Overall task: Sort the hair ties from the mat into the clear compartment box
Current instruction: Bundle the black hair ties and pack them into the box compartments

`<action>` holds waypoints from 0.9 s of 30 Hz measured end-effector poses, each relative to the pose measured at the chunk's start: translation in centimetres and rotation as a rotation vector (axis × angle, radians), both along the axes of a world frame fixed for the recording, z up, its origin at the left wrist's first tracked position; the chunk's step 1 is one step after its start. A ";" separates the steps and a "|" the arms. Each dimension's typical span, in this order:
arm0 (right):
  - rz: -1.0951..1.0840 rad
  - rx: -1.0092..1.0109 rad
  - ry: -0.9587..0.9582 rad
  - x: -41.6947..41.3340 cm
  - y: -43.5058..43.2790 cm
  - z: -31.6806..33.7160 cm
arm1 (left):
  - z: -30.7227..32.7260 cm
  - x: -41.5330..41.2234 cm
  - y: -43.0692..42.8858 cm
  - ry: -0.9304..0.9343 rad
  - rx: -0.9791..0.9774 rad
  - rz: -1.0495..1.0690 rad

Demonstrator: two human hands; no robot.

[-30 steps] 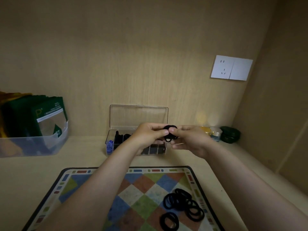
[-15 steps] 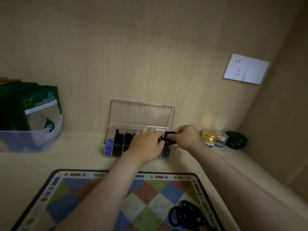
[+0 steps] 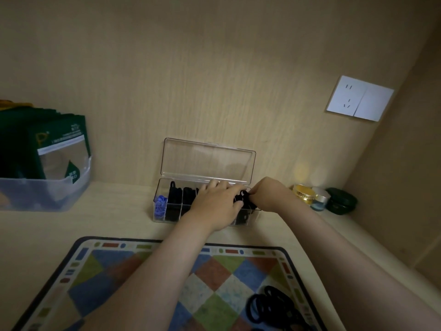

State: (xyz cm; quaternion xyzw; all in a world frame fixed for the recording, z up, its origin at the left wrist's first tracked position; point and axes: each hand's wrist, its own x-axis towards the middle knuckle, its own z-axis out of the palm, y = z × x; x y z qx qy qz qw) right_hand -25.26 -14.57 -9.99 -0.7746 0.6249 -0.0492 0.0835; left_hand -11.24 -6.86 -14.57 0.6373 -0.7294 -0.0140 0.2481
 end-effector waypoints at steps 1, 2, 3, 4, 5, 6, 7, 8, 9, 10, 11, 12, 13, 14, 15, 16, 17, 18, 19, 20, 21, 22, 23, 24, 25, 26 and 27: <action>0.004 0.008 0.066 0.3 -0.2 -0.1 | 0.0 0.0 0.0 -0.002 0.002 -0.001; 0.006 0.013 0.129 0.7 -0.2 -0.1 | 0.0 0.0 0.0 -0.010 0.003 -0.001; 0.011 0.015 0.179 0.9 -0.3 0.0 | -0.1 0.0 0.0 -0.026 0.003 -0.004; 0.019 0.025 0.212 1.1 -0.1 0.1 | -0.1 0.1 0.0 -0.048 0.003 -0.007; 0.039 0.038 0.234 1.1 0.0 0.2 | -0.3 0.1 0.1 -0.071 -0.001 -0.012; 0.059 0.075 0.241 1.1 0.3 0.4 | -0.4 0.1 0.1 -0.091 -0.005 -0.016; 0.083 0.135 0.236 0.9 0.6 0.7 | -0.4 0.1 0.1 -0.105 -0.006 -0.019; 0.101 0.205 0.210 0.6 1.0 0.9 | -0.4 0.1 0.1 -0.116 0.000 -0.021; 0.123 0.261 0.172 0.2 1.3 1.1 | -0.4 0.1 0.1 -0.126 0.010 -0.022; 0.151 0.275 0.123 -0.3 1.6 1.3 | -0.4 0.1 0.1 -0.135 0.021 -0.024; 0.181 0.237 0.059 -0.8 1.8 1.5 | -0.3 0.0 0.1 -0.140 0.031 -0.025; 0.210 0.164 -0.001 -1.3 2.0 1.6 | -0.3 0.0 0.1 -0.141 0.038 -0.027; 0.245 0.087 -0.054 -1.7 2.1 1.5 | -0.2 0.0 0.1 -0.136 0.039 -0.029; 0.272 0.042 -0.082 -2.0 2.1 1.4 | -0.2 0.0 0.1 -0.126 0.035 -0.030; 0.293 0.030 -0.084 -2.3 2.0 1.1 | -0.2 0.0 0.1 -0.112 0.031 -0.030; 0.307 0.037 -0.043 -2.6 2.1 0.6 | -0.2 0.1 0.2 -0.099 0.030 -0.029; 0.321 0.042 0.027 -2.8 2.1 0.2 | -0.2 0.1 0.3 -0.088 0.031 -0.025; 0.329 0.044 0.106 -3.0 2.2 -0.1 | -0.2 0.1 0.3 -0.082 0.030 -0.018; 0.338 0.032 0.164 -3.1 2.1 -0.4 | -0.2 0.0 0.4 -0.080 0.026 -0.011; 0.339 0.005 0.193 -3.1 2.3 -0.4 | -0.2 0.0 0.4 -0.081 0.021 -0.005; 0.333 -0.038 0.186 -3.1 2.4 -0.2 | -0.2 -0.1 0.4 -0.081 0.014 -0.002; 0.321 -0.096 0.151 -3.0 2.6 0.0 | -0.2 -0.1 0.4 -0.082 0.008 0.000; 0.307 -0.151 0.103 -2.9 2.7 0.0 | -0.2 -0.2 0.3 -0.083 0.000 0.000; 0.298 -0.176 0.076 -2.8 2.9 0.1 | -0.2 -0.2 0.3 -0.083 -0.009 0.001; 0.303 -0.165 0.087 -2.6 3.0 0.0 | -0.2 -0.1 0.2 -0.082 -0.015 0.002; 0.315 -0.130 0.132 -2.5 3.2 -0.1 | -0.1 -0.1 0.2 -0.079 -0.017 0.003; 0.324 -0.095 0.171 -2.5 3.3 -0.3 | -0.2 -0.1 0.2 -0.076 -0.016 0.003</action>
